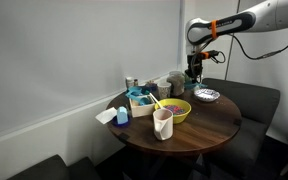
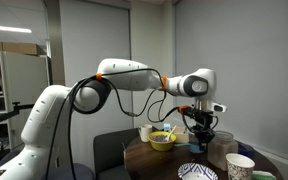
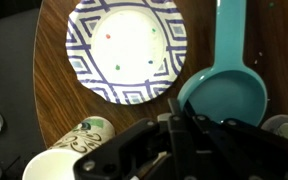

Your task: Use the blue scoop to scoop up the contents in the bowl into the cup

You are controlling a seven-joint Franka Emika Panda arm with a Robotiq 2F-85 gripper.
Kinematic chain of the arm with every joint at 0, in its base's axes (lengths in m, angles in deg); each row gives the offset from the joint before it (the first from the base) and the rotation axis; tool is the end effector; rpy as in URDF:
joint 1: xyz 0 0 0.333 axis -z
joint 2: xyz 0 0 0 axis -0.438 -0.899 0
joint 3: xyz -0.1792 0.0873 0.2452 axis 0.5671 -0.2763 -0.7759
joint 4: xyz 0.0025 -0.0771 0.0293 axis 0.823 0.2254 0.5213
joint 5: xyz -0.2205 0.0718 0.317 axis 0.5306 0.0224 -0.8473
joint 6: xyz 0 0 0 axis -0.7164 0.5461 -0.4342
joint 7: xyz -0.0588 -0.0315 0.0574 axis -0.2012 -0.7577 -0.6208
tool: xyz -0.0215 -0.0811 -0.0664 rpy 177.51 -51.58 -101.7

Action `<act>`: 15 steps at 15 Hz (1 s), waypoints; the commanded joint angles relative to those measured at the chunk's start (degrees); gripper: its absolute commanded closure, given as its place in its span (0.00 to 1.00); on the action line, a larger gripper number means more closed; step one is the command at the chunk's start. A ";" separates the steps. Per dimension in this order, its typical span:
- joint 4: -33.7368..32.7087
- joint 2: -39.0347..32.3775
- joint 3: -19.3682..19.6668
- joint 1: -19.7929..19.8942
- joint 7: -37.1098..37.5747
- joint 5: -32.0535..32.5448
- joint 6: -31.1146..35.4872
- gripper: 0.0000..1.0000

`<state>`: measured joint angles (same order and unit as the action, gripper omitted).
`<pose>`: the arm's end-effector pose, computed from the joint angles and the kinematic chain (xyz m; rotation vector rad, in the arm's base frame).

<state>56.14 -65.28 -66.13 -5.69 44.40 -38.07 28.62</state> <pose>0.6658 -0.1551 0.4834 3.0403 -0.4953 -0.1302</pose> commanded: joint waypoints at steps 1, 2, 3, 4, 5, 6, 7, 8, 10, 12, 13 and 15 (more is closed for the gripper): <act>0.62 0.65 6.53 -4.59 -1.25 -2.95 0.41 0.95; 1.10 1.00 6.52 -4.62 -0.96 -2.98 0.49 0.95; 1.41 1.37 6.48 -4.69 -0.77 -3.00 0.52 0.99; 1.76 1.86 7.52 -5.52 -1.35 -1.62 -1.51 0.99; 2.91 2.59 9.15 -6.42 -1.82 -1.08 -2.16 0.99; 4.23 3.34 10.70 -7.17 -1.89 -0.70 -2.66 0.99; 5.16 3.87 11.94 -7.69 -1.96 -0.90 -3.20 0.99; 6.22 4.27 13.01 -8.24 -1.98 -0.75 -3.24 0.99; 7.95 5.10 14.83 -8.58 -1.18 -1.09 -2.57 0.99; 10.49 5.93 16.28 -8.29 -0.28 -1.78 -0.10 0.99; 11.48 6.01 16.78 -8.37 -0.13 -1.76 0.88 0.99; 12.79 5.88 17.57 -8.50 -0.40 -1.59 2.08 0.99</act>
<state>64.03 -61.80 -50.08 -13.28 43.35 -38.70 27.75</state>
